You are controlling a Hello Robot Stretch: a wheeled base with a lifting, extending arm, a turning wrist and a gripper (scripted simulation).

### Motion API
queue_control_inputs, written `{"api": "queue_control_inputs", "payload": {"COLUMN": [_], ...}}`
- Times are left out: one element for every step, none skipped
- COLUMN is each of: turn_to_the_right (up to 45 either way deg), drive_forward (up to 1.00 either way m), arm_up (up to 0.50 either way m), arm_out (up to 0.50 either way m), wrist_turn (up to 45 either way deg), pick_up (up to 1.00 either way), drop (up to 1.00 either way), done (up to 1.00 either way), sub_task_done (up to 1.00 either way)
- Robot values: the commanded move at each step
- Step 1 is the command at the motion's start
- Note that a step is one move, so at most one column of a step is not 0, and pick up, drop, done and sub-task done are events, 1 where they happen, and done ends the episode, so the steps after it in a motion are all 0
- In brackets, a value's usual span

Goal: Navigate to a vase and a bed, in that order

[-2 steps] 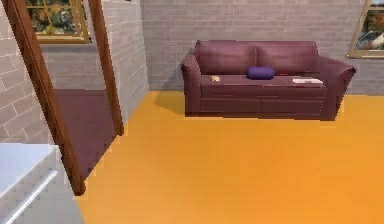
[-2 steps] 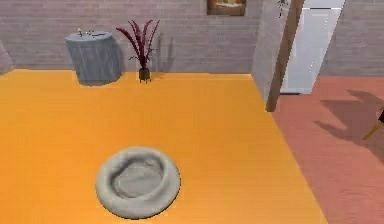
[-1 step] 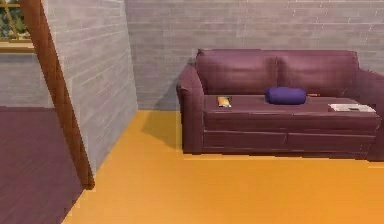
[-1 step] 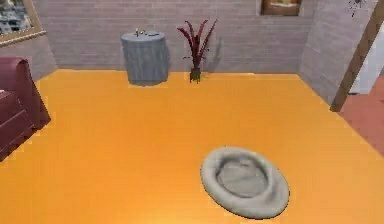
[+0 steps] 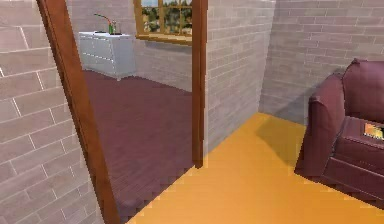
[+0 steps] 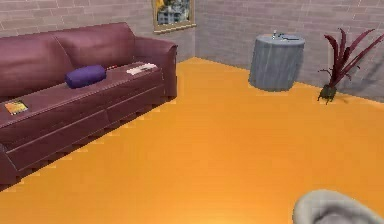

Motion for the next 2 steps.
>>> {"api": "queue_control_inputs", "payload": {"turn_to_the_right": [0.0, -21.0], "drive_forward": [0.75, 0.0], "arm_up": [0.0, 0.0], "arm_out": [0.0, 0.0], "wrist_turn": [0.0, 0.0], "pick_up": [0.0, 0.0], "drop": [0.0, 0.0], "done": [0.0, 0.0], "sub_task_done": [0.0, 0.0]}}
